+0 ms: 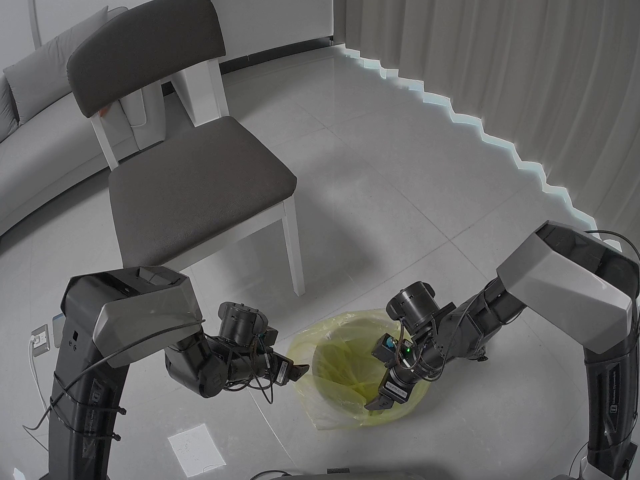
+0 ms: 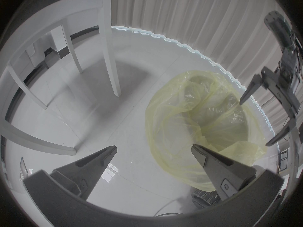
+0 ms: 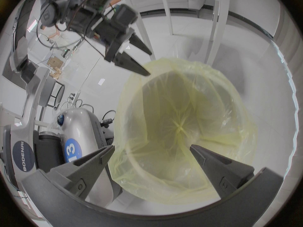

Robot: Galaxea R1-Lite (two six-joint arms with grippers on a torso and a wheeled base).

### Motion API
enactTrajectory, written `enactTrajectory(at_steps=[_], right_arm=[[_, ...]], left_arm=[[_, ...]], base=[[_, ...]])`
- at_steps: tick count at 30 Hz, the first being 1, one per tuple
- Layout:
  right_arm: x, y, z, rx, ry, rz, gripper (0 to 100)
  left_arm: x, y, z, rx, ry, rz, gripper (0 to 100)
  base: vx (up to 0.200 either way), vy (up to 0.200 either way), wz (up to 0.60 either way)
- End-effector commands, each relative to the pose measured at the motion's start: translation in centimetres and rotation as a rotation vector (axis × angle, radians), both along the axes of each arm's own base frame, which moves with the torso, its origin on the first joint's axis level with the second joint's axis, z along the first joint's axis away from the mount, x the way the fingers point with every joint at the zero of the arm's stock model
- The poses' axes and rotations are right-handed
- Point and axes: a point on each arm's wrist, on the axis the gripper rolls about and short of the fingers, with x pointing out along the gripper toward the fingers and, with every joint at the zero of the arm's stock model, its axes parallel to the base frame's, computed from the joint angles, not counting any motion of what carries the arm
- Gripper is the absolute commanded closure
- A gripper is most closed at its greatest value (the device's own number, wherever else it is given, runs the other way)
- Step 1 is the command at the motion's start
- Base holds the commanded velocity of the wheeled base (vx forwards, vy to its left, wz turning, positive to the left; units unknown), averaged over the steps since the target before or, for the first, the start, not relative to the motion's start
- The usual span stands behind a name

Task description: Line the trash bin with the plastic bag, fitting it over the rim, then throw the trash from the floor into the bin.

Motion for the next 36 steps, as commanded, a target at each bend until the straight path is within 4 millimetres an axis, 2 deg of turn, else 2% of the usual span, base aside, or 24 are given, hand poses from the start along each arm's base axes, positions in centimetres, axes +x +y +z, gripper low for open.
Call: enactTrajectory(at_steps=[1, 8, 11, 16, 20, 21, 22, 23, 25, 26, 29, 32, 36], right_arm=[[-1.5, 0.4, -1.2, -0.036, 0.04, 0.038, 0], [-2.6, 1.8, -1.4, -0.048, 0.036, 0.086, 0], [-3.5, 2.6, -1.3, -0.054, 0.038, 0.127, 0], [-4.2, 2.6, -1.5, -0.055, 0.058, 0.143, 0], [-4.7, 1.8, 0.6, -0.032, 0.031, 0.126, 0], [-4.7, 1.8, 0.6, -0.032, 0.031, 0.126, 0], [-4.5, 0.7, 2.1, -0.012, 0.006, 0.099, 0], [-4.3, 0.0, 2.8, -0.005, -0.006, 0.079, 0], [-4.2, -0.2, 3.0, -0.002, -0.01, 0.071, 0], [-3.3, -2.4, 4.9, 0.02, -0.047, 0.006, 0], [-2.1, -5.0, 6.6, 0.046, -0.082, -0.072, 0], [-0.8, -7.9, 7.8, 0.066, -0.114, -0.156, 0], [1.1, -11.2, 8.5, 0.072, -0.148, -0.26, 0]], left_arm=[[-0.7, 0.3, 0.1, -0.001, 0.003, -0.001, 0], [-1.1, -0.1, 0.1, -0.003, 0.009, -0.009, 0], [-1.9, -0.1, 0.3, 0.001, 0.02, -0.019, 0], [-2.6, -0.3, 0.2, -0.009, 0.001, -0.034, 0], [-3.1, 0.1, 0.6, -0.021, -0.012, -0.029, 0], [-3.1, 0.1, 0.6, -0.021, -0.012, -0.029, 0], [-3.4, 0.5, 0.8, -0.025, -0.018, -0.024, 0], [-3.5, 0.7, 0.7, -0.023, -0.017, -0.02, 0], [-3.4, 0.7, 0.7, -0.022, -0.017, -0.017, 0], [-2.9, 2.1, 0.0, -0.001, -0.012, 0.021, 0], [-2.3, 3.0, -0.4, 0.017, -0.007, 0.058, 0], [-1.1, 3.6, -0.7, 0.055, -0.029, 0.078, 0], [0.0, 3.3, -0.8, 0.095, -0.019, 0.061, 0]], base=[[0.0, 0.0, 0.0], [0.0, 0.0, 0.0], [0.0, 0.0, 0.0], [0.0, 0.0, 0.0], [0.0, 0.0, 0.0], [0.0, 0.0, 0.0], [0.0, 0.0, 0.0], [0.0, 0.0, 0.0], [0.0, 0.0, 0.0], [0.0, 0.0, 0.0], [0.0, 0.0, 0.0], [0.0, 0.0, 0.0], [0.0, 0.0, 0.0]])
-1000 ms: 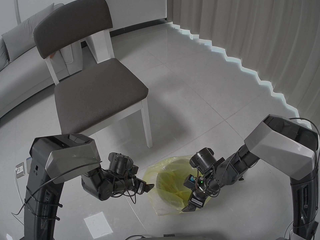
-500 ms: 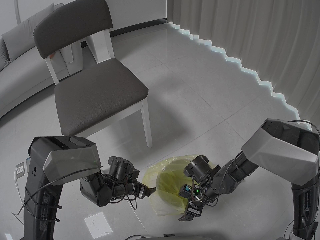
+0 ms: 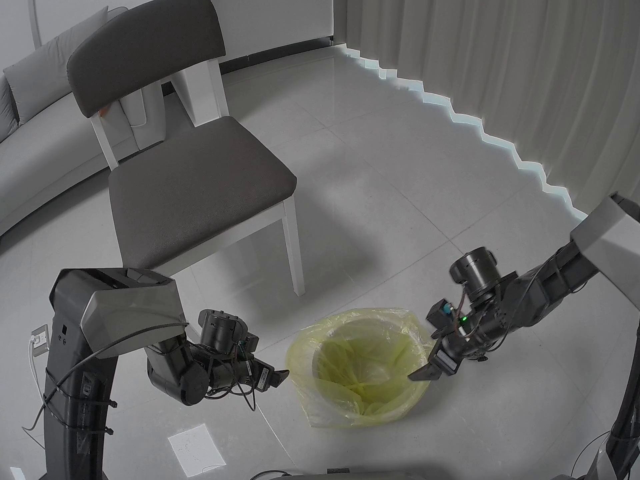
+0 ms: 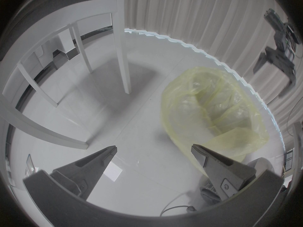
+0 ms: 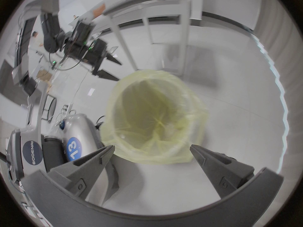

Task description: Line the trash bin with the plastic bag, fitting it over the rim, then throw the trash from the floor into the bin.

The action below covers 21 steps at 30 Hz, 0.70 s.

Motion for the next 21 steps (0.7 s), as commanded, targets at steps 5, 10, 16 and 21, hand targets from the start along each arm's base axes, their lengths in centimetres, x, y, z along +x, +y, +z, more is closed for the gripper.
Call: enactTrajectory(at_steps=[5, 10, 16, 21], right_arm=[[3.8, -7.4, 3.0, 0.034, -0.104, -0.222, 0], [5.9, -9.6, 1.5, 0.029, -0.095, -0.286, 0], [7.8, -11.9, 0.0, 0.019, -0.061, -0.349, 0], [9.3, -12.9, -1.3, 0.007, -0.006, -0.374, 0]], left_arm=[[3.5, -1.9, -0.1, 0.063, 0.038, -0.023, 0], [4.8, -4.0, 0.2, 0.073, 0.056, -0.057, 0], [5.5, -4.5, 0.5, 0.109, 0.118, -0.07, 0], [4.8, -3.9, 0.8, 0.123, 0.151, -0.066, 0]], base=[[0.0, 0.0, 0.0], [0.0, 0.0, 0.0], [0.0, 0.0, 0.0], [0.0, 0.0, 0.0]])
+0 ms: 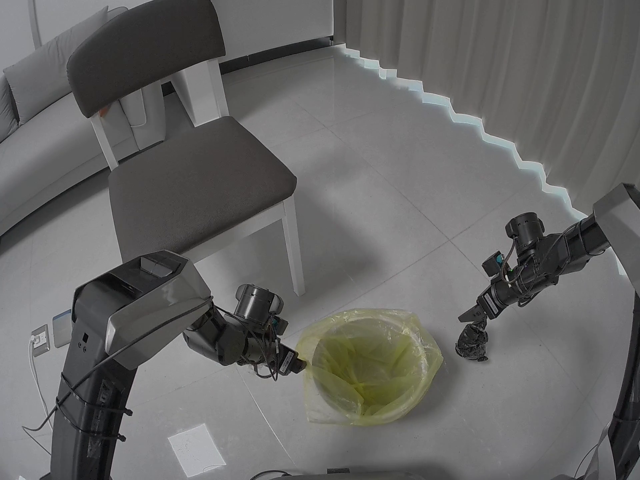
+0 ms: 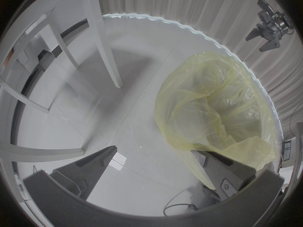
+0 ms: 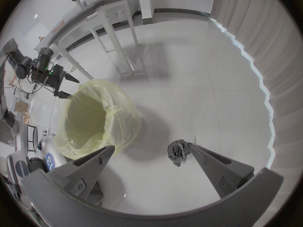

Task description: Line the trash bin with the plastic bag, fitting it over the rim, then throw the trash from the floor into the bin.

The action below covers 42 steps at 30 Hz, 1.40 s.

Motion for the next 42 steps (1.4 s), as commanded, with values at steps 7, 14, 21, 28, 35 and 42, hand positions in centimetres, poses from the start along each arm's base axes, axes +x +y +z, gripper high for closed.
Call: enactTrajectory(at_steps=[7, 14, 21, 28, 35, 42], right_arm=[[4.3, -2.6, -6.0, -0.007, 0.098, -0.072, 0], [7.5, -3.5, -8.4, -0.025, 0.117, -0.12, 0], [10.2, -5.0, -11.5, -0.031, 0.085, -0.15, 0], [7.4, -5.5, -16.8, -0.026, 0.379, -0.158, 0], [7.1, -6.1, -16.7, -0.02, 0.402, -0.168, 0], [7.3, -6.2, -16.0, -0.001, 0.381, -0.163, 0]], left_arm=[[-3.6, 2.6, 3.6, -0.063, -0.073, 0.014, 0], [-5.3, 4.8, 6.0, -0.138, -0.165, 0.06, 0], [-7.0, 5.4, 6.3, -0.239, -0.237, 0.1, 0], [-7.8, 5.5, 6.7, -0.277, -0.271, 0.093, 0], [-7.2, 5.2, 7.4, -0.369, -0.308, 0.098, 0], [-7.1, 5.2, 6.7, -0.413, -0.346, 0.121, 0]], base=[[0.0, 0.0, 0.0], [0.0, 0.0, 0.0], [0.0, 0.0, 0.0], [0.0, 0.0, 0.0], [-0.171, 0.0, 0.0], [0.0, 0.0, 0.0]])
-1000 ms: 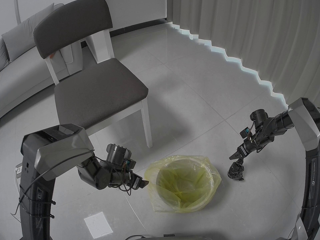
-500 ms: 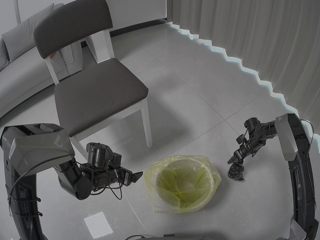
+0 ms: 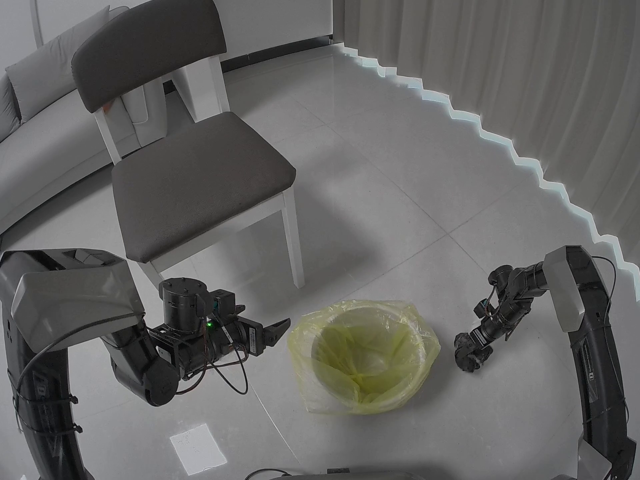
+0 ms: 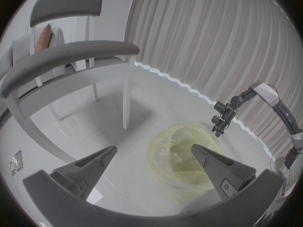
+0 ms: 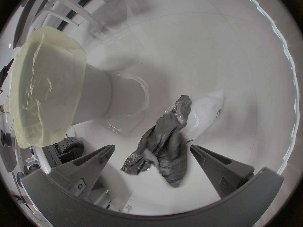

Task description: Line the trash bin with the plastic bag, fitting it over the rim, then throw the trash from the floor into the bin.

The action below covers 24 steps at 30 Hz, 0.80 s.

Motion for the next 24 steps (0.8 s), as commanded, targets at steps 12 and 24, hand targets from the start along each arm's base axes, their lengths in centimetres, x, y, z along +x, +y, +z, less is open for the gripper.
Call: enactTrajectory(at_steps=[12, 24], right_arm=[[1.5, -1.2, 5.0, 0.022, -0.179, -0.011, 0], [3.4, -2.4, 9.1, -0.02, -0.574, -0.022, 0]], left_arm=[[-0.5, 0.2, -1.3, 0.01, 0.026, -0.002, 0], [-1.1, 0.5, -2.2, -0.01, -0.013, -0.002, 0]], base=[[0.0, 0.0, 0.0], [0.0, 0.0, 0.0]])
